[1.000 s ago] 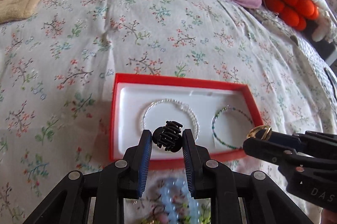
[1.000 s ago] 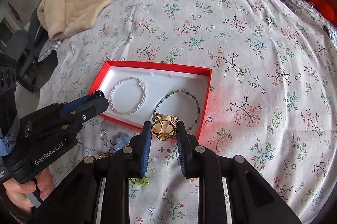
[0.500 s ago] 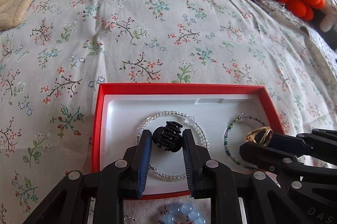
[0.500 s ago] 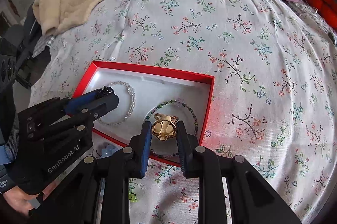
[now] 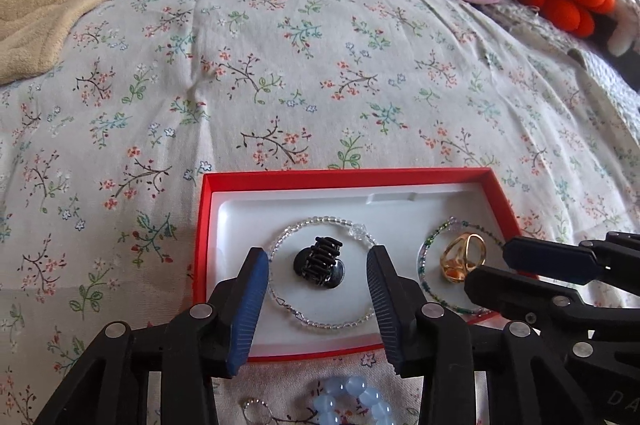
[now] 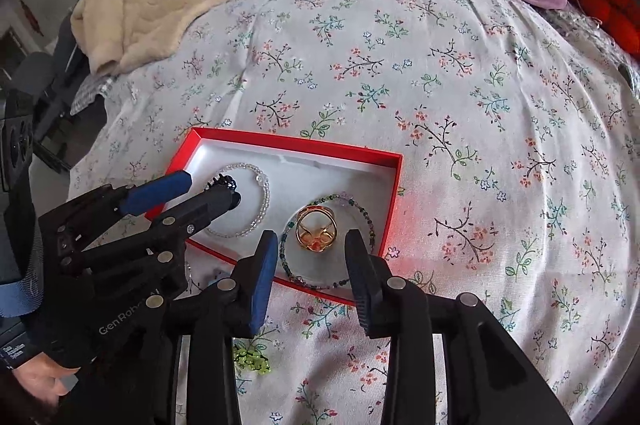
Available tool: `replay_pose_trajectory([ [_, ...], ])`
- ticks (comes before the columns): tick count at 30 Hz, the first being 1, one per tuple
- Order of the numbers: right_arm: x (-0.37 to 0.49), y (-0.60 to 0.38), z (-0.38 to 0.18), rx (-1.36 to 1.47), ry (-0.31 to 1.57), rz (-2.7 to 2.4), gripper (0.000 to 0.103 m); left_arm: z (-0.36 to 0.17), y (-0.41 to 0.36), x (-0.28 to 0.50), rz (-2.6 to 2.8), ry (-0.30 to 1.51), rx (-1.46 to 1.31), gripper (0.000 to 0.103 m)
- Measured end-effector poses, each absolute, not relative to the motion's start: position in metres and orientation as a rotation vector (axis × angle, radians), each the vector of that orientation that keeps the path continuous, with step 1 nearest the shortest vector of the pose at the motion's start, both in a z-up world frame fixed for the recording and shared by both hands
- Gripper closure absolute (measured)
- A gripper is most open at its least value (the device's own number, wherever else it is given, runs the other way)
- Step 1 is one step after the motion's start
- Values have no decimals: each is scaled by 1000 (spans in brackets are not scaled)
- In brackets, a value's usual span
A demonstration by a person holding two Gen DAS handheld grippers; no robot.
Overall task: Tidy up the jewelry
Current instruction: 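Carry clip and gold ring into the red box onto the bracelets, opening both tools, then withdraw both tools from the box toward the remaining jewelry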
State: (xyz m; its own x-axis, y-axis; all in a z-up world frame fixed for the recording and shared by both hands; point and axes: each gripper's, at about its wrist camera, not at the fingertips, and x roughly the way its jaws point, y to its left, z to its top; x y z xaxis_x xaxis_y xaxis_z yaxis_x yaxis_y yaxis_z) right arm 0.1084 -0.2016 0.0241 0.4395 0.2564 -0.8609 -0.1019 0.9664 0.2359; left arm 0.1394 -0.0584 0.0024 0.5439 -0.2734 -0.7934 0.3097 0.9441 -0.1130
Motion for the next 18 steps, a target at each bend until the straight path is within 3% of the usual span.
replay_pose_trajectory([
  [3,103,-204,28,156,1090,216,64,5,-57,136,-338,935,47,52],
  [5,100,-207,30,156,1088,208,55,6,-57,133,-335,936,54,48],
  [12,86,-217,33,153,1091,162,38,10,-55,118,-318,952,68,19],
  [18,72,-226,35,171,1085,121,10,4,-47,108,-292,1004,82,1],
])
